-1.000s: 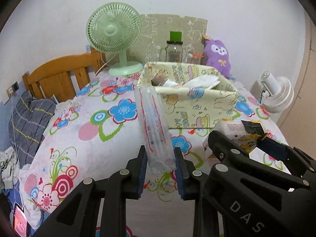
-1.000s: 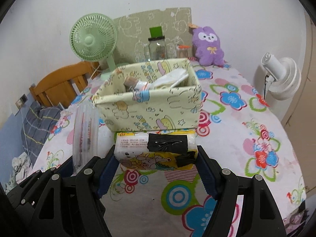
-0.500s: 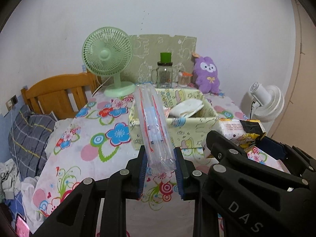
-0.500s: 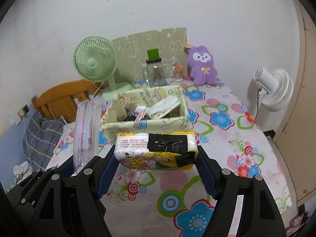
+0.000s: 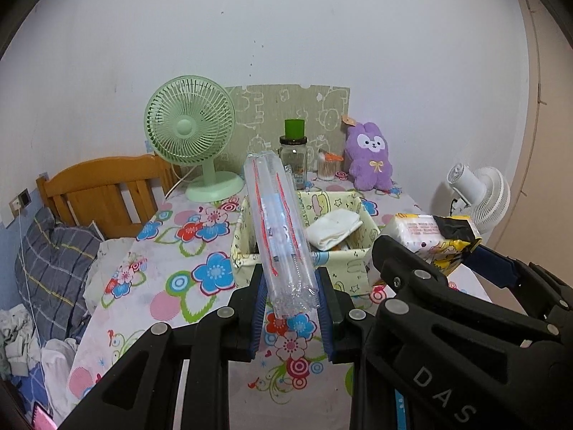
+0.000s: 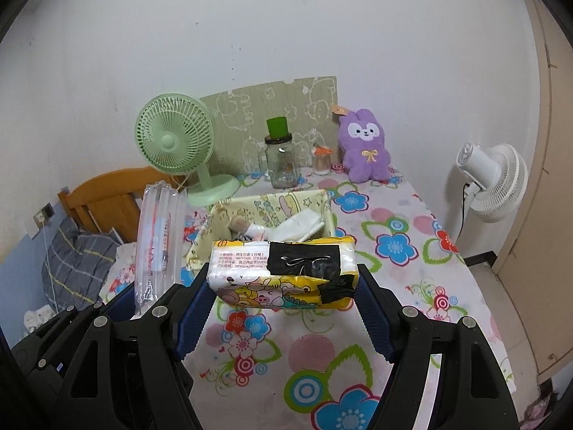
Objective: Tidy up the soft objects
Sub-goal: 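Lift and carry the straw pack and tissue pack over the fabric box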
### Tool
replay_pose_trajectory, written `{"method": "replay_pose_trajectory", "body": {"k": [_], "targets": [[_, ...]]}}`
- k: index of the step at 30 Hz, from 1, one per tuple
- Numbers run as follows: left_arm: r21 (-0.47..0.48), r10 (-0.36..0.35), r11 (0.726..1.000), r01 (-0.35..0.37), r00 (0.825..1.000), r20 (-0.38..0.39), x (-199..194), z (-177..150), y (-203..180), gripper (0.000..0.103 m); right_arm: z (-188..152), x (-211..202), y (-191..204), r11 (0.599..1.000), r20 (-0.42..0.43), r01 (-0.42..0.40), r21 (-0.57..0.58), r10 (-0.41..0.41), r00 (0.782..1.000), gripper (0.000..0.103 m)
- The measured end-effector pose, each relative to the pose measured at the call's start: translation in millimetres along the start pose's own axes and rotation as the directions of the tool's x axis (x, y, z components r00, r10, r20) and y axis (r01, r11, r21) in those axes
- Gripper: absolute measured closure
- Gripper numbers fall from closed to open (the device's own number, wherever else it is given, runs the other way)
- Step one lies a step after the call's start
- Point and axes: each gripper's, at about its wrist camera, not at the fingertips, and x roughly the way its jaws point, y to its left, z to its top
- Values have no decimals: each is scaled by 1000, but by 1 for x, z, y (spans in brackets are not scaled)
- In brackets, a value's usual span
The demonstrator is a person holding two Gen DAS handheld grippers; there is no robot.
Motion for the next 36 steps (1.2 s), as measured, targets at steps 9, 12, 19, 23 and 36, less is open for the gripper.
{"method": "replay_pose_trajectory", "body": {"k": [9, 12, 19, 23, 36], "targets": [[-8, -9, 1000, 9, 1000, -5, 14, 9, 1, 77, 10, 14, 2, 1000, -2, 1, -9, -1, 1000, 25], [-16, -21, 1000, 21, 1000, -10, 20, 12, 1, 77, 14, 21, 3, 1000, -5, -2, -14, 2, 1000, 25], [-15, -18, 1000, 17, 1000, -13, 36, 21, 2, 77, 23, 41, 2, 1000, -15, 1, -12, -2, 1000, 25], [-9, -23, 1000, 22, 1000, -19, 49, 27, 1, 77, 28, 54, -1, 1000, -23, 10, -6, -11, 1000, 25], [-20, -34, 999, 33, 999, -39, 88, 42, 1, 77, 45, 95, -6, 1000, -44, 22, -17, -23, 999, 25]]}}
